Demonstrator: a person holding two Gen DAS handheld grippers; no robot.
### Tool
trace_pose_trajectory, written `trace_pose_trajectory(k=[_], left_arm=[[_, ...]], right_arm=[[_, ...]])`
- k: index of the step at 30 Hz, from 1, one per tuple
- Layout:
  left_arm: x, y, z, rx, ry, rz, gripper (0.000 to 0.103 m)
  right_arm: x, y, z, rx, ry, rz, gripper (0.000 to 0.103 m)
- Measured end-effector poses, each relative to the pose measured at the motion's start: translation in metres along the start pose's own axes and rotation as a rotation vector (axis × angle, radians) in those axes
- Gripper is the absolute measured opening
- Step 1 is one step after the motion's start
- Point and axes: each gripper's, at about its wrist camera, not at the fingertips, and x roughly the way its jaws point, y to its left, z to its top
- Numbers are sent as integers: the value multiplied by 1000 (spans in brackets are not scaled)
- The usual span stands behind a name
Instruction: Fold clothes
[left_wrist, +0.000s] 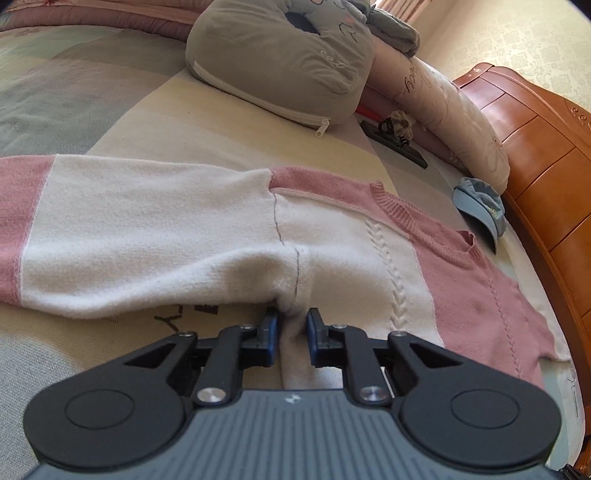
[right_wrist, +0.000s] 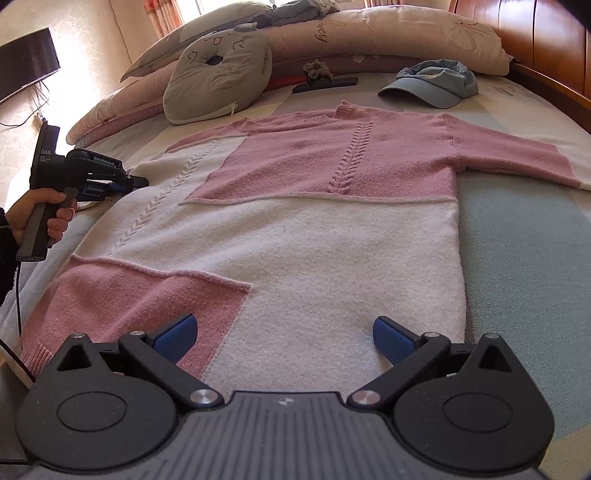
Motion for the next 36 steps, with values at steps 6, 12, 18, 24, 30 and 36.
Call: trace_pose_trajectory(k=[6,12,18,24,30,36], left_arm=[[-40,14,-38,-69,27,-65,29],[-75,7,-81,-30,27,-49,32],[-80,-45,-107,285,-11,198,18],[-101,-41,-111,234,-17,235,12],[-118,-63,-106,327,-107,176,52],[-78,-105,-130,605,1,150,56]], right_arm=[[-9,1,-5,7,1,13,103],[-21,5,-13,32,-12,33,103],[-36,19,-18,13,-40,45,103],[-58,24,-21,-48,-75,18,103],[-43,20,1,-98,-54,-18,103],[21,26,8,-181,26,-20,103]])
